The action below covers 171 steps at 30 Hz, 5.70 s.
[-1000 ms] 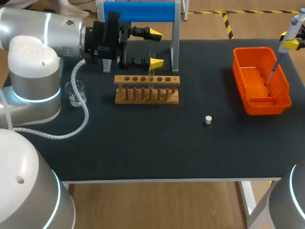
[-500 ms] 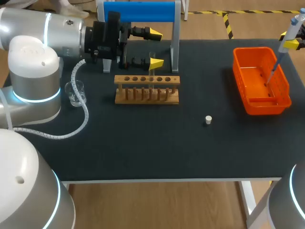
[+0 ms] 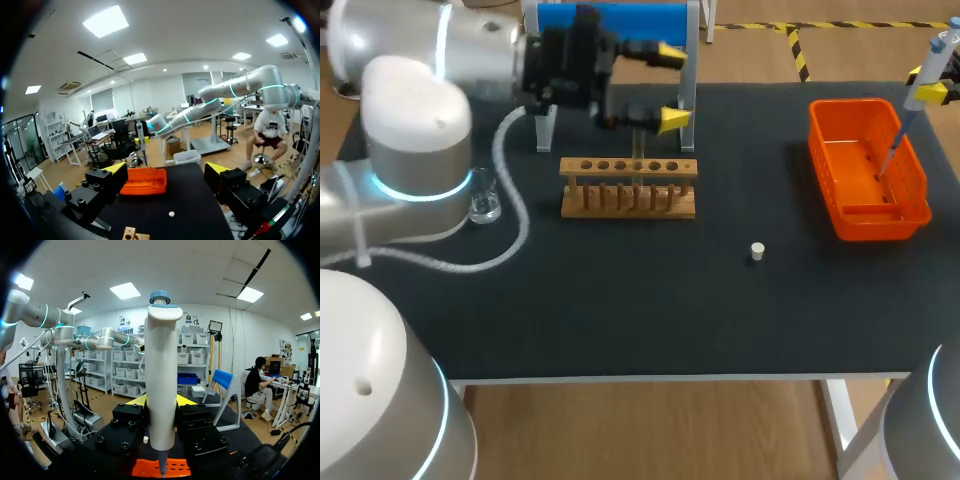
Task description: Invert the test tube, pick up the pipette, mount the tip to pipette, aspirate from beaker and dispense into the tube, eject the tip, return the pipette, and cap with the stopper.
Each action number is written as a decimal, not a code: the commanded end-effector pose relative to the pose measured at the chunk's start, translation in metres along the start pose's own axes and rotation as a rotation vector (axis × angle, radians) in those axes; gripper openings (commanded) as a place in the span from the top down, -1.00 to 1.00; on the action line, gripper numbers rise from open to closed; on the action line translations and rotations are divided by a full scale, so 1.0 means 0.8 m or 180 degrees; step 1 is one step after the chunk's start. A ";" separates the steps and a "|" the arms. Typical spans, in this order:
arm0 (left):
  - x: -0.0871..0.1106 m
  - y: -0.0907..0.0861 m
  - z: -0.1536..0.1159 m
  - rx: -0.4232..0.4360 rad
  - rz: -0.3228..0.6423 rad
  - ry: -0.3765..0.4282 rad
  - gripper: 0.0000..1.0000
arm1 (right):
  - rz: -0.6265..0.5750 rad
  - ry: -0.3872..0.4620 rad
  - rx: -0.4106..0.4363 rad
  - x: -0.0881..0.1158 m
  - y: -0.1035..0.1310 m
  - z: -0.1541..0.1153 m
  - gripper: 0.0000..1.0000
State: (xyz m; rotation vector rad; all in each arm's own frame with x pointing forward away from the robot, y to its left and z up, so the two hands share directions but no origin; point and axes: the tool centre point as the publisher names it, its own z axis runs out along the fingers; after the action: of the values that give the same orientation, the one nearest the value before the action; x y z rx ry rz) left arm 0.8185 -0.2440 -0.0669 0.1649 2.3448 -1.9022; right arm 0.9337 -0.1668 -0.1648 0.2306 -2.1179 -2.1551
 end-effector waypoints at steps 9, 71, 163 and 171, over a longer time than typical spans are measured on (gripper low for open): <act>-0.038 -0.065 0.166 -0.0237 -0.0276 -0.0081 -1.00 | -0.0003 0.0025 0.0000 -0.003 -0.001 -0.003 1.00; -0.096 -0.091 0.348 -0.0285 -0.0465 -0.0380 1.00 | -0.0003 0.0025 0.0000 -0.003 -0.001 -0.003 1.00; -0.155 -0.059 0.412 -0.0205 -0.0479 -0.0367 1.00 | -0.0003 0.0025 0.0000 -0.003 -0.001 -0.003 1.00; -0.162 -0.047 0.415 -0.0184 -0.0506 -0.0357 1.00 | -0.0003 0.0025 0.0000 -0.003 -0.001 -0.003 1.00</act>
State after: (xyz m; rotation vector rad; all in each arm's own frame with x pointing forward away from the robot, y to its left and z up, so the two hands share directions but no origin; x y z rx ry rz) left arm 0.9435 -0.5765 -0.0717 -0.1504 2.4343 -1.7957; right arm 0.9338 -0.1668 -0.1649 0.2309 -2.1178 -2.1551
